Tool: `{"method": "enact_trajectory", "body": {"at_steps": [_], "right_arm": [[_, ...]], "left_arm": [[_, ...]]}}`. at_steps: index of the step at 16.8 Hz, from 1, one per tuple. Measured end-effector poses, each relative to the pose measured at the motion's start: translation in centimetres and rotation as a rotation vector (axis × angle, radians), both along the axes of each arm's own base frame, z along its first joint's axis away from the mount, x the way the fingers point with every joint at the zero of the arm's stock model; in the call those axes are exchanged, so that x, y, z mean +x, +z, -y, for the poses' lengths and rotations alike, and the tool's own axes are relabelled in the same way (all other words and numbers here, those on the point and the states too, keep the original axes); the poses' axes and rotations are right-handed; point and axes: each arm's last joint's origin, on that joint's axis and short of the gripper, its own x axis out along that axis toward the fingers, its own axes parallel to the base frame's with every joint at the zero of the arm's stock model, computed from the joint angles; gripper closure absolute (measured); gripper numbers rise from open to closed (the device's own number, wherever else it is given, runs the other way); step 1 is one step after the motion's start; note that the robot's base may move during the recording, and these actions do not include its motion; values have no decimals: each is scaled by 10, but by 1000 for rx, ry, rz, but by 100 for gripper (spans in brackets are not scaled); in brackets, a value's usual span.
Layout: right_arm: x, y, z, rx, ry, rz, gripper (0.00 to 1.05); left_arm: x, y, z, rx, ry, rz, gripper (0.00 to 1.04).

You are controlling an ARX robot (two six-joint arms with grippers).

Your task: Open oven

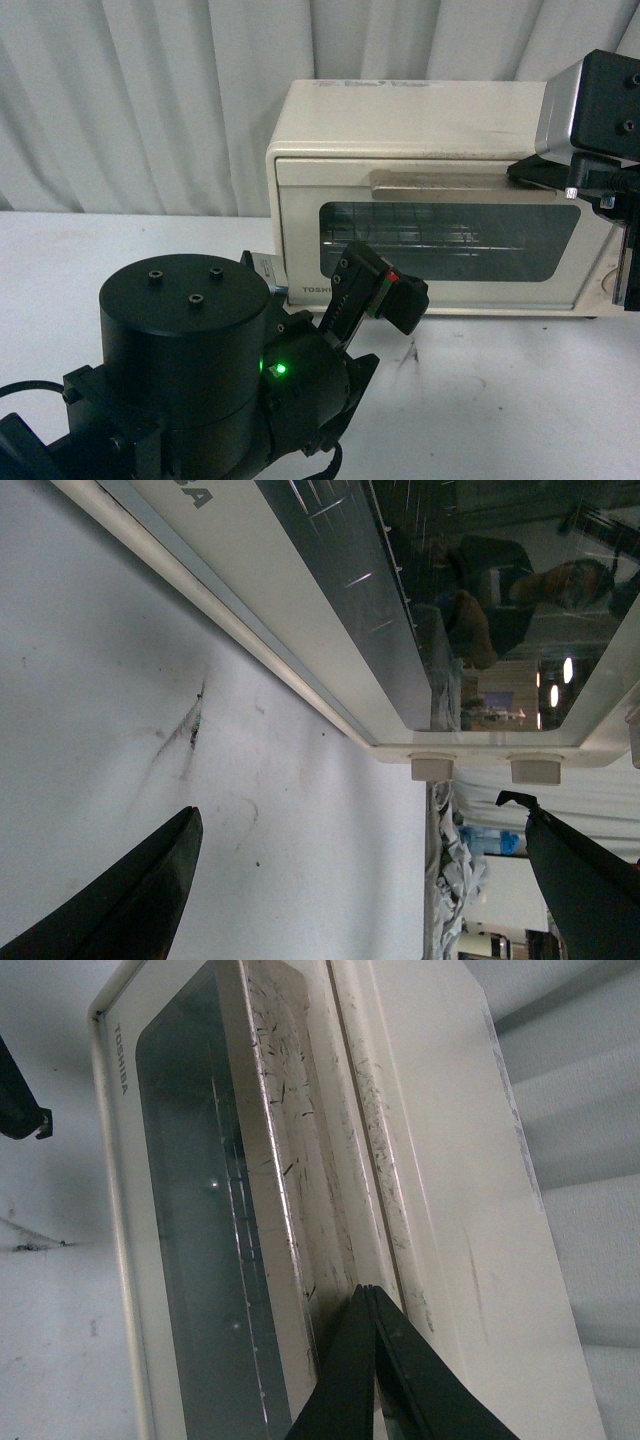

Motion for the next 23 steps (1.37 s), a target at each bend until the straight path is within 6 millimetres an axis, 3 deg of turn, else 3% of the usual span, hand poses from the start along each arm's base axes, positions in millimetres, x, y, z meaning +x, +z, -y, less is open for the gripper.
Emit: {"method": "enact_trajectory", "body": {"at_steps": [5,23], "right_arm": [[1,-2,2,29,-4,-23,103],[-35,-30,7,141,16,-108,103]], "left_arm": [[1,0,-1,4,4,4,7],[0,-5,-2,31,8,-3,7]]}}
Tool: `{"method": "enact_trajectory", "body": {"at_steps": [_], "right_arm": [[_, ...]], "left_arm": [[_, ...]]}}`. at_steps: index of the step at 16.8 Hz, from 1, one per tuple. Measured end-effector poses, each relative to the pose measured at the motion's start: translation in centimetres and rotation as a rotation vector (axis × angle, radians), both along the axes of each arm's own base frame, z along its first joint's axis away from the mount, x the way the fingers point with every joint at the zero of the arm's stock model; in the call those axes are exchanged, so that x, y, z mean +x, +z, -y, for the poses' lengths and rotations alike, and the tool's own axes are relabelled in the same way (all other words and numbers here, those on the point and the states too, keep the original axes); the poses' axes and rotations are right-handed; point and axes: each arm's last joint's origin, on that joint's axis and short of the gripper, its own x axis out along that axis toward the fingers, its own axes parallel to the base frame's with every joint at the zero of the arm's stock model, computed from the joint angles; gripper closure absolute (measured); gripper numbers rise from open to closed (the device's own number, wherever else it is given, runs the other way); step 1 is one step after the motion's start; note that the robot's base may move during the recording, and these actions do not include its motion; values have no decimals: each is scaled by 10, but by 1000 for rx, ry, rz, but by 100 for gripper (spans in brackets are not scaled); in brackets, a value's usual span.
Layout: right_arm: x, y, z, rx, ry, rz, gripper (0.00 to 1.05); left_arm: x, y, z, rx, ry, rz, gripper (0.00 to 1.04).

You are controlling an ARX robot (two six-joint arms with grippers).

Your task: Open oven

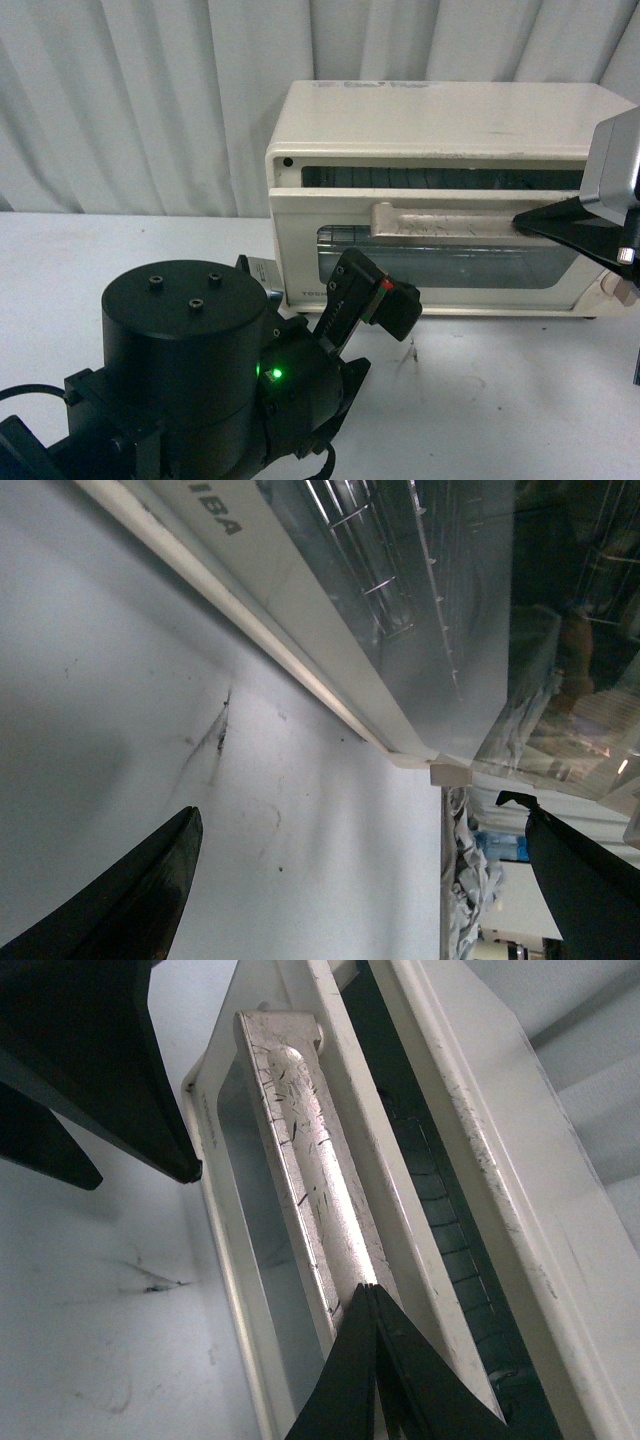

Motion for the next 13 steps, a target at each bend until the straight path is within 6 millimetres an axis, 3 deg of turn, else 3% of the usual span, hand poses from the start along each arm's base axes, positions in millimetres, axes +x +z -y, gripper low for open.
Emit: {"method": "enact_trajectory", "body": {"at_steps": [11,13], "right_arm": [[-28,-30,-9,57,80,-128,103],[-33,-45,-9,9,13,-215,103]], "left_arm": [[-9,-15,2,33,-18,-26,7],[-9,-15,0,36,-6,-20,7]]}}
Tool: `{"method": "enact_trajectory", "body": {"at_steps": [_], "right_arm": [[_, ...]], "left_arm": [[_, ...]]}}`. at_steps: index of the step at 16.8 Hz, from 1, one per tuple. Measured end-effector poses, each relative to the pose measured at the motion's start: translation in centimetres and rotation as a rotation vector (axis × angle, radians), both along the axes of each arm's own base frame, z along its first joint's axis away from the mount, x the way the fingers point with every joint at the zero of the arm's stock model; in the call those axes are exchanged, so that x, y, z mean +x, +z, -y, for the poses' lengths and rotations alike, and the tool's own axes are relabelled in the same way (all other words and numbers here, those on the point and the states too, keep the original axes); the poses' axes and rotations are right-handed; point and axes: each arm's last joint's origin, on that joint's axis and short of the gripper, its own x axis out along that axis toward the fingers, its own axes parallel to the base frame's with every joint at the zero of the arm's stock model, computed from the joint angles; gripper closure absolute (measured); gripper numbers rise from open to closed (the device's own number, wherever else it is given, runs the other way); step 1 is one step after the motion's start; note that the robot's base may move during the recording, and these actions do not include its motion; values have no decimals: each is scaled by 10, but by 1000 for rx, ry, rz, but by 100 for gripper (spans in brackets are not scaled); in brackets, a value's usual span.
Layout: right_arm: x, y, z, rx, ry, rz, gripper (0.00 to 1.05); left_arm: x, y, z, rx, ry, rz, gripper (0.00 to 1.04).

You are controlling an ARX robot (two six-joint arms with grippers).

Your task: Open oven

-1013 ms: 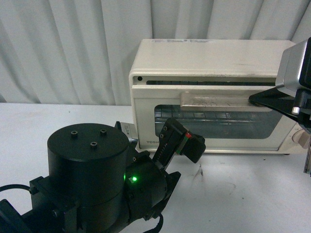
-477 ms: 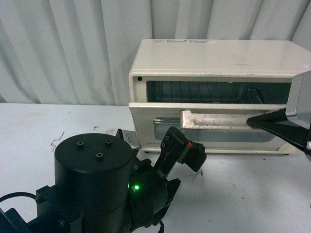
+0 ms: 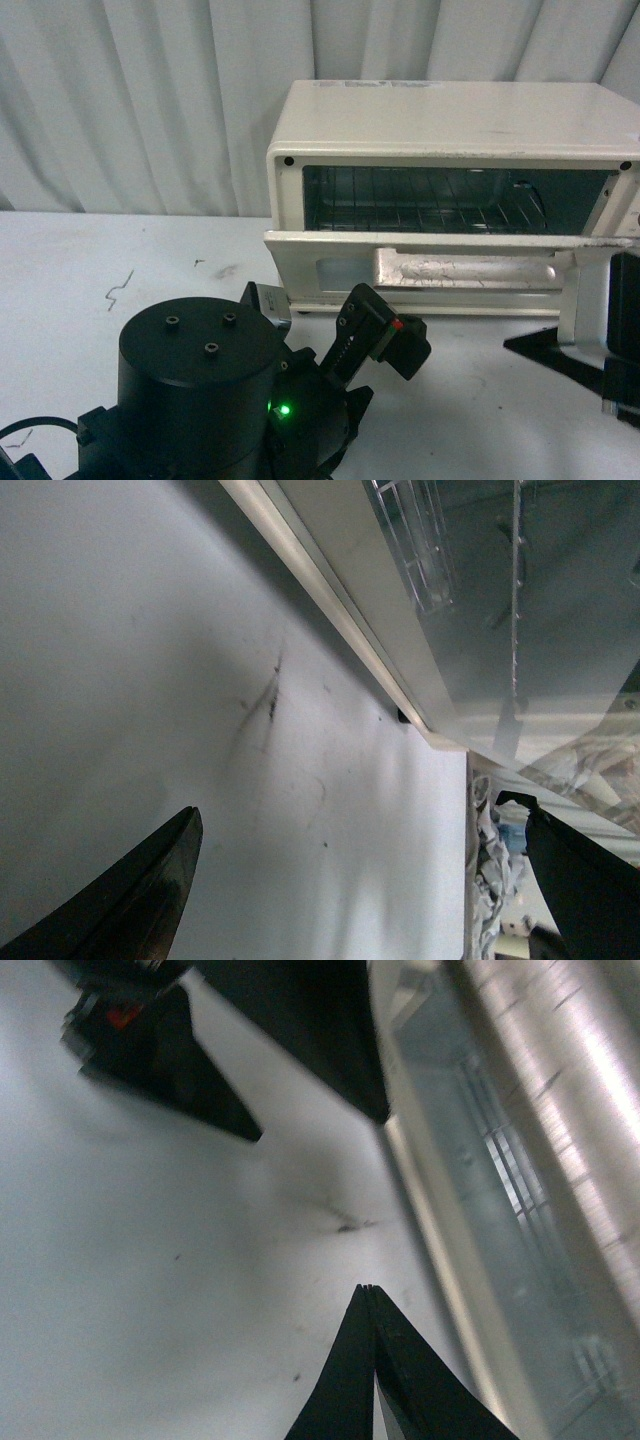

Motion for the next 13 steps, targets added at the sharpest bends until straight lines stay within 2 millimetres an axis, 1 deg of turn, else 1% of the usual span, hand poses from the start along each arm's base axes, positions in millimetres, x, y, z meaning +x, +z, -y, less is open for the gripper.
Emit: {"method": "enact_trajectory", "body": {"at_steps": [1,2,5,7,8,9,13], "right_arm": [[-3,-4,1,-4,-8,-29,103],[-3,-4,1,-2,-6,-28,103],[-3,3,1,10,0,-4,103],[-5,14,-1,30,9,11,103],[-7,23,-2,47,15,28,103],[-8,33,-3,63,24,52,99],[-15,84,-6,188,48,146,59]], "left_arm": [[1,0,-2,3,11,-2,7],[1,-1,-4,6,21,-4,7],[-3,-4,-8,18,23,-19,7],[-4,-4,-9,19,25,-21,7],[-6,-4,-11,21,26,-23,7],[-7,-4,-12,23,27,-25,7],[-11,-5,-18,32,37,-35,7]]}}
